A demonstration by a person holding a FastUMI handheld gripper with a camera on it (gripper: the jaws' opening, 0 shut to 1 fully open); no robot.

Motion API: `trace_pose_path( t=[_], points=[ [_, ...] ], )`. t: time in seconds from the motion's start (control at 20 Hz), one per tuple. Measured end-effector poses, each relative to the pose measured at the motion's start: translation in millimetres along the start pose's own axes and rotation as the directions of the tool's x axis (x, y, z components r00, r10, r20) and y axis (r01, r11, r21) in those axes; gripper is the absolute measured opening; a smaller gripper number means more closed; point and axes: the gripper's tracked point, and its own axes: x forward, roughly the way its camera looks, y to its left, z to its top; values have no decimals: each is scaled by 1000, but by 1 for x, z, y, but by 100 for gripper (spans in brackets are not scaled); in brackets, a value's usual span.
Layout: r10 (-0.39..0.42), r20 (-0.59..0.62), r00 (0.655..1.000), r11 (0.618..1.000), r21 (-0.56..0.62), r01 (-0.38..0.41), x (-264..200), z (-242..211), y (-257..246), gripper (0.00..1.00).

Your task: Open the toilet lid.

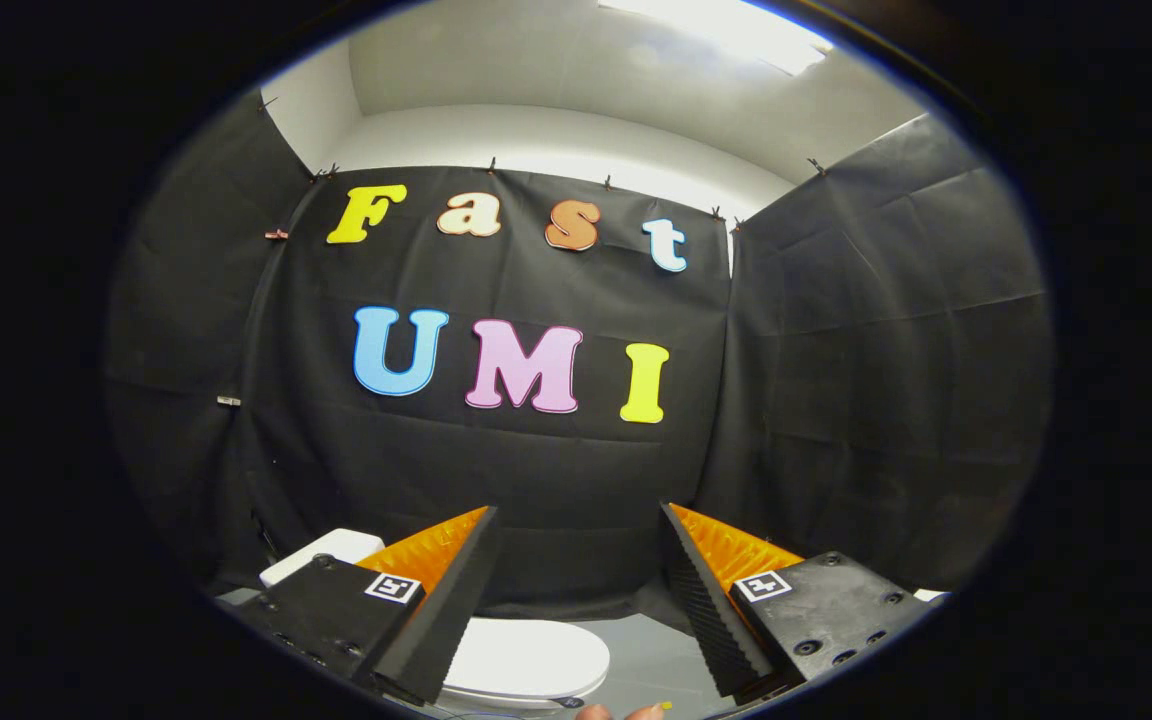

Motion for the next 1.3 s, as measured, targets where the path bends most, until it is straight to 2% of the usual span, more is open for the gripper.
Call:
trace_pose_path(
  t=[0.45, 0.85, 1.1, 1.3],
  points=[
    [15, 4, 1000, 1000, -27, -15, 0, -1, 6, 98],
    [68, 45, 997, 998, -18, -67, 9, -26, 19, 98],
    [112, 52, 992, 994, 5, -112, 19, -66, 17, 98],
    [129, -18, 991, 991, 32, -129, 30, -124, 6, 98]
  ],
)
